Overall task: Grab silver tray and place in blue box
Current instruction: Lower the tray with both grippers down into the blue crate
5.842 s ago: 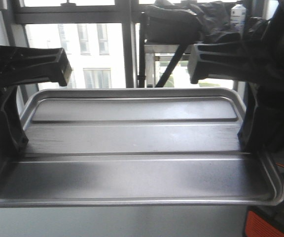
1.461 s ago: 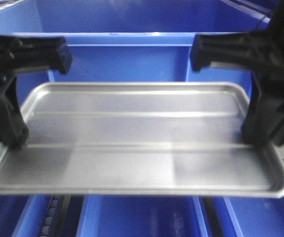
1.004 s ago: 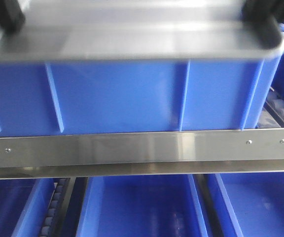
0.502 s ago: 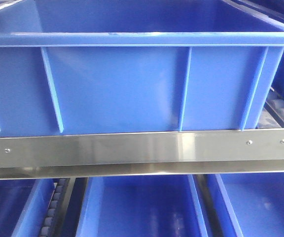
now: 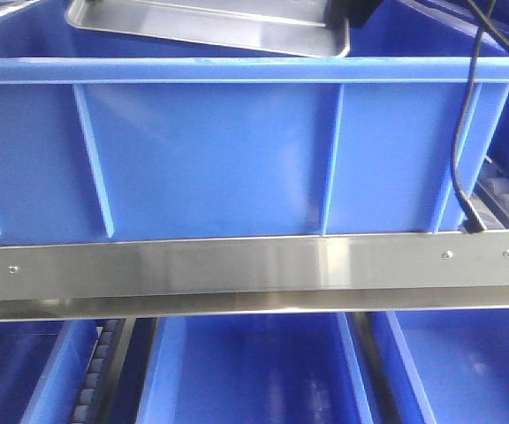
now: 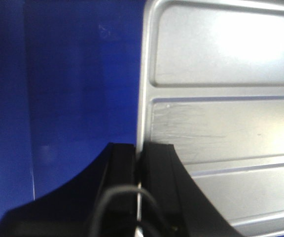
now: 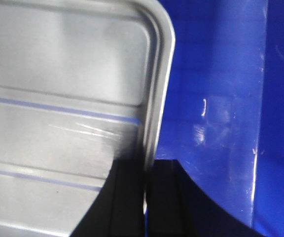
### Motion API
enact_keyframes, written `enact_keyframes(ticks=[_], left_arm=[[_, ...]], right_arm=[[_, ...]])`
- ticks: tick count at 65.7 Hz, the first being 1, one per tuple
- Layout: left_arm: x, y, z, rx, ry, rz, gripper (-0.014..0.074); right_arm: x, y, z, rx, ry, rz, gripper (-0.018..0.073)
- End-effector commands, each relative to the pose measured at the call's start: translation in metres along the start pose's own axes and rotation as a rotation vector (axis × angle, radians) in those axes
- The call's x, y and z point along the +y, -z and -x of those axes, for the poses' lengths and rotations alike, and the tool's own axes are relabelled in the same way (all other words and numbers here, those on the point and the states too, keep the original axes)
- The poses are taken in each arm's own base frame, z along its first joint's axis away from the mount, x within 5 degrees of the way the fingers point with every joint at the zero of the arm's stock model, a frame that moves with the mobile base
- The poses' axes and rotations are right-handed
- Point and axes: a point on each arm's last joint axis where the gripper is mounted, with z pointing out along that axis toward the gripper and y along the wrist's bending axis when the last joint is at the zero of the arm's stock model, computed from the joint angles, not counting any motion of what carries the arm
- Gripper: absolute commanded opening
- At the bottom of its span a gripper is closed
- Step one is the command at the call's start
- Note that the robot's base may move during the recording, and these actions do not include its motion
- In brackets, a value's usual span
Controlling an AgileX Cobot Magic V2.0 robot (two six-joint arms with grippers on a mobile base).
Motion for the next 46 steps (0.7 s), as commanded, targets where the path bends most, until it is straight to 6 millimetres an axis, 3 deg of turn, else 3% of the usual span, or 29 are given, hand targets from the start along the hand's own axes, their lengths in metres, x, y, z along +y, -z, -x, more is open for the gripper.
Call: enact_keyframes(ticks=[1,46], left_arm=[[-0.026,0.0252,0.0187,-0.166,0.085,-0.19,-0.0015],[-0.0252,0.016,0.0159,-0.132,0.076,-0.172,-0.0015]], right_arm=[[0.0284,0.0399,0.0182,-0.192,-0.037,0.223,0.006],[0.0286,0.0395,0.0189,-0.2,-0.038,0.225,0.006]])
